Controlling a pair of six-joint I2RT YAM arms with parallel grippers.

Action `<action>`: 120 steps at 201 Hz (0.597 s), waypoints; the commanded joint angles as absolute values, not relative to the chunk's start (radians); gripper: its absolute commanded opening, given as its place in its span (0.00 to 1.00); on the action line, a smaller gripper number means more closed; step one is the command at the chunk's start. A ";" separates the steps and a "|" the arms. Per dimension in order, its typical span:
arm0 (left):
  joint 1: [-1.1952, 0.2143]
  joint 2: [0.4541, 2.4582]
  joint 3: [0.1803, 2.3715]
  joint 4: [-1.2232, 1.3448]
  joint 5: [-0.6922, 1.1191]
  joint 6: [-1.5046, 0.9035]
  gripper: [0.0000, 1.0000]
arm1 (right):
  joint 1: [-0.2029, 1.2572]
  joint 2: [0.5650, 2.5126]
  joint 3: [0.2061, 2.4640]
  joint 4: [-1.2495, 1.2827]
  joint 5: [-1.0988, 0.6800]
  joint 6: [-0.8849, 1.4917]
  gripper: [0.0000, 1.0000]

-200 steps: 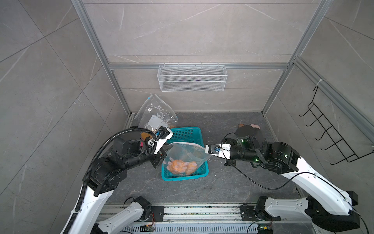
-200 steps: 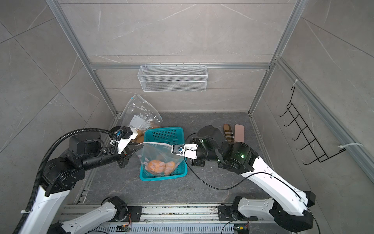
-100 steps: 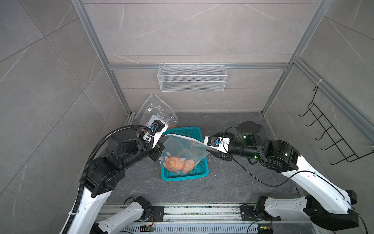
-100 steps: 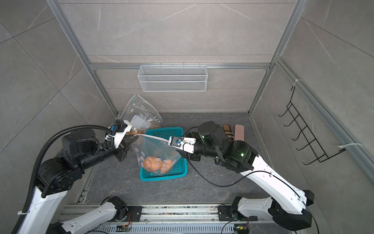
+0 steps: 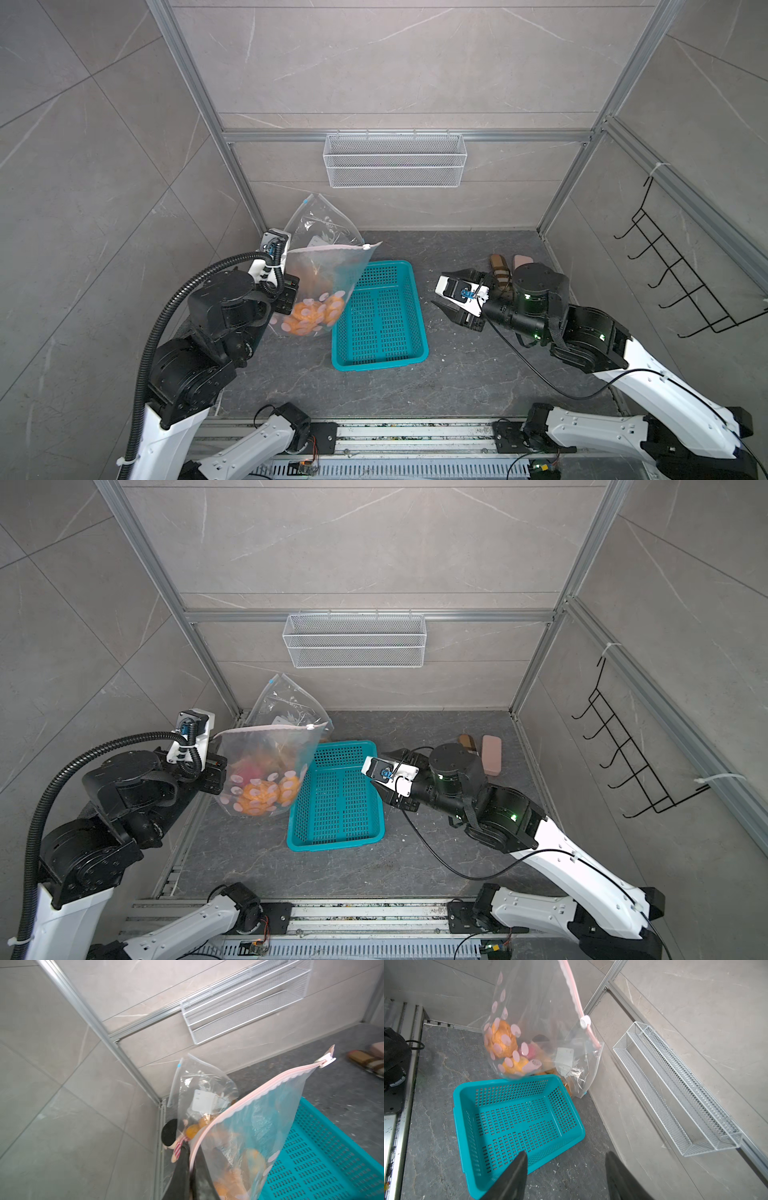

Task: Put the potatoes into a zipper bag and zip it
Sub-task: Place the zipper food storage bag at the center of the board.

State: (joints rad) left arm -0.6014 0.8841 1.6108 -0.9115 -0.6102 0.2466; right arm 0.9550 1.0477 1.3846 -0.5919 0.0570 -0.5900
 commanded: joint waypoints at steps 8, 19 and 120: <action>-0.601 0.895 1.606 -0.859 -0.787 0.336 0.00 | 0.951 1.021 1.323 -0.557 0.042 -0.533 0.60; -0.601 0.912 1.606 -0.880 -0.773 0.351 0.00 | 0.952 1.013 1.303 -0.550 0.036 -0.525 0.60; -0.350 1.031 1.336 -0.744 -0.503 0.477 0.00 | 0.952 0.961 1.194 -0.530 0.003 -0.497 0.60</action>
